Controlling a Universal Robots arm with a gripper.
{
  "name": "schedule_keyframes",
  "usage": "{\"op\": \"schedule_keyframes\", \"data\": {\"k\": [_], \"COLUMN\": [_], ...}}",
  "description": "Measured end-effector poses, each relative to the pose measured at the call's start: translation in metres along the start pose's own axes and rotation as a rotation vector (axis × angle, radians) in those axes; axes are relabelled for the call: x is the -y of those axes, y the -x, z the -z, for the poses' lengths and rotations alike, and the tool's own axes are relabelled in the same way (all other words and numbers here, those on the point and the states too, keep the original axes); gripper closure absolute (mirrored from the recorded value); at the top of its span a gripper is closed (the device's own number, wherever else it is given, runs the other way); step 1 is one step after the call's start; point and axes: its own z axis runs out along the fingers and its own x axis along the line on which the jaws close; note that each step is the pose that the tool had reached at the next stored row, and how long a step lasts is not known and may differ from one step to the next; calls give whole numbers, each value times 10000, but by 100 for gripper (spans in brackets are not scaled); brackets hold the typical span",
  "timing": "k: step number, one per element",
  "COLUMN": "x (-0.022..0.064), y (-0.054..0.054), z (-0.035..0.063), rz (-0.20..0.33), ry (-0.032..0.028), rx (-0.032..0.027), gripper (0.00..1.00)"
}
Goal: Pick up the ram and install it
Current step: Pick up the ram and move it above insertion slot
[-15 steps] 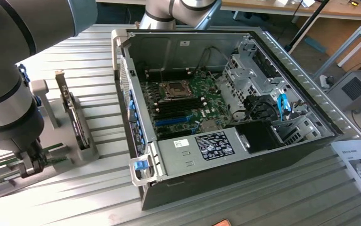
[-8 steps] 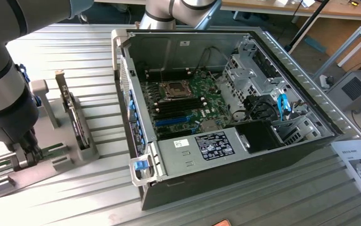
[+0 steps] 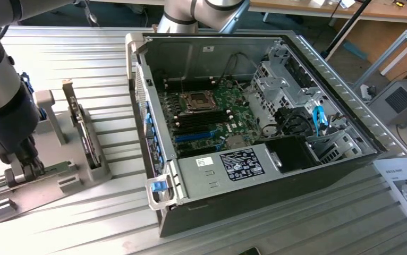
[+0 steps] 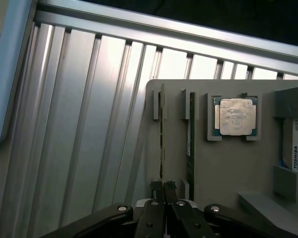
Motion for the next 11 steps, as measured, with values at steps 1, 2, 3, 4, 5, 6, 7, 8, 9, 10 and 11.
{"op": "schedule_keyframes", "data": {"k": [1, 2, 3, 4, 5, 6, 7, 8, 9, 10, 11], "x": [0, 0, 0, 0, 0, -1, -1, -1, -1, -1, -1], "y": [0, 0, 0, -1, -1, -1, -1, -1, -1, -2, -1], "z": [29, 49, 83, 111, 131, 154, 176, 198, 214, 235, 251], "rz": [0, 0, 0, 0, 0, 0, 0, 0, 0, 0, 0], "ry": [-1, 0, 0, 0, 1, 0, 1, 0, 0, 0, 0], "rx": [0, 0, 0, 0, -1, 0, 0, 0, 0, 0, 0], "gripper": [88, 88, 88, 88, 88, 88, 88, 88, 88, 88, 88]}}
